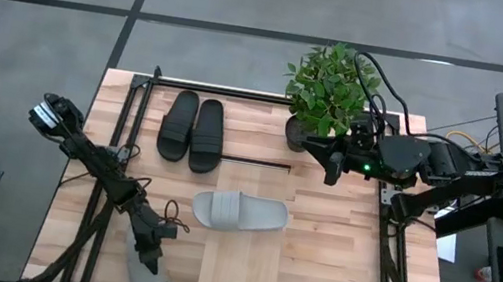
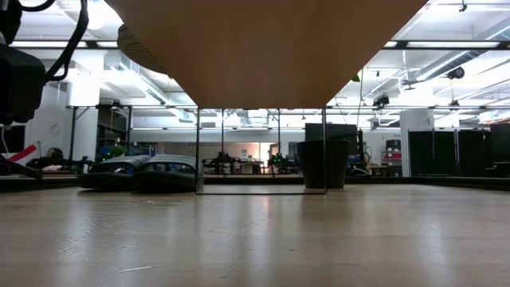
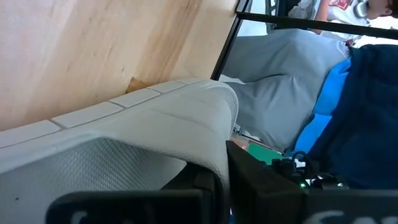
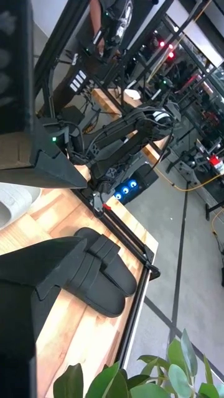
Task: Pick and place slides into the shelf
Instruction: Put the gray slipper on the shelf
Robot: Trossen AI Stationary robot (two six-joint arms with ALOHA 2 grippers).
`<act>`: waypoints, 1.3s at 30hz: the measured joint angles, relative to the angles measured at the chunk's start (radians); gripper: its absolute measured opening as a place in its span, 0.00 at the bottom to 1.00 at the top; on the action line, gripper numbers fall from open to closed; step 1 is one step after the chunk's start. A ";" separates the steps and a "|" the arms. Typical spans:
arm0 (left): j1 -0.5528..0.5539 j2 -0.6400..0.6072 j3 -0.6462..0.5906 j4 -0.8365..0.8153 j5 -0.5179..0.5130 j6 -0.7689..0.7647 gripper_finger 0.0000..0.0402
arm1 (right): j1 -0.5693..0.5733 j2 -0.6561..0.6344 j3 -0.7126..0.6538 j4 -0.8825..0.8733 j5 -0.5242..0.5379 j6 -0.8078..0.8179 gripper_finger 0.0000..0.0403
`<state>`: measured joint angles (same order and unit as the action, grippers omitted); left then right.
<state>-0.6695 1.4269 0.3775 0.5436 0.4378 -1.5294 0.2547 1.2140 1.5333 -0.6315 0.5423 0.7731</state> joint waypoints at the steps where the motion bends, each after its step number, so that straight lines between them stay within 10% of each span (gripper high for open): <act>1: 0.000 0.000 0.000 0.001 0.002 -0.006 0.00 | 0.000 0.000 0.000 0.000 0.000 0.000 0.32; 18: -0.002 -0.090 0.000 -0.036 0.042 -0.039 0.00 | 0.000 0.000 0.000 -0.018 0.000 -0.010 0.32; 39: 0.012 -0.419 0.108 -0.513 -0.008 0.034 0.00 | -0.024 -0.001 -0.009 -0.068 0.003 0.065 0.32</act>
<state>-0.6579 1.0076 0.4851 0.0307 0.4294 -1.4957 0.2308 1.2133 1.5242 -0.6991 0.5451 0.8377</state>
